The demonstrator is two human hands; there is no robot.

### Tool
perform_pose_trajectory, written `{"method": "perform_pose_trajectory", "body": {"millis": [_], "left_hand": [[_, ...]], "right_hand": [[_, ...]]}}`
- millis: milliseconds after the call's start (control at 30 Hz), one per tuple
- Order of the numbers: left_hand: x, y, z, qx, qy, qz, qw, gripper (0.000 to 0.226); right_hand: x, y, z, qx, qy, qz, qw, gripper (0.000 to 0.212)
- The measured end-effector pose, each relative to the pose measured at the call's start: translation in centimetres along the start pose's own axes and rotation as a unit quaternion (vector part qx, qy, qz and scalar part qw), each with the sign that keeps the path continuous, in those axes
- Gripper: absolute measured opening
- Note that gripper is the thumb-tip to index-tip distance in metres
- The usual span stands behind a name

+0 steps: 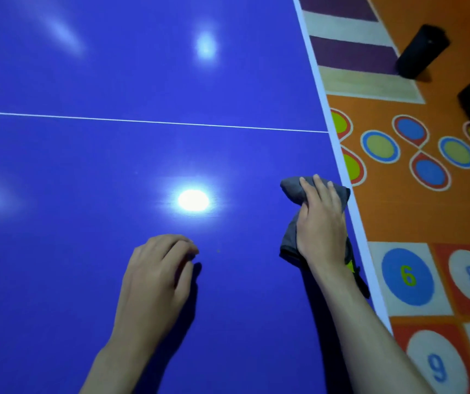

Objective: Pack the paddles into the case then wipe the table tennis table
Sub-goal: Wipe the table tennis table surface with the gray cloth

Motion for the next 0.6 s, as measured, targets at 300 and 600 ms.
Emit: {"method": "perform_pose_trajectory", "body": {"millis": [300, 600], "left_hand": [[-1.7, -3.8, 2.8, 0.028, 0.055, 0.013, 0.998, 0.022], [0.5, -6.0, -0.7, 0.018, 0.044, 0.022, 0.999, 0.021]], "right_hand": [[2.2, -6.3, 4.3, 0.019, -0.002, -0.005, 1.000, 0.048], [1.8, -14.6, 0.0, 0.054, 0.002, -0.005, 0.999, 0.051]]}}
Point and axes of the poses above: each hand's wrist, its own y-axis away from the middle knuckle, its own x-axis out of the back of the hand, z = x × y, the point moved 5 cm from there along -y, towards the middle knuckle, and after that the axes turned 13 degrees about -z, right-handed, at the moved point
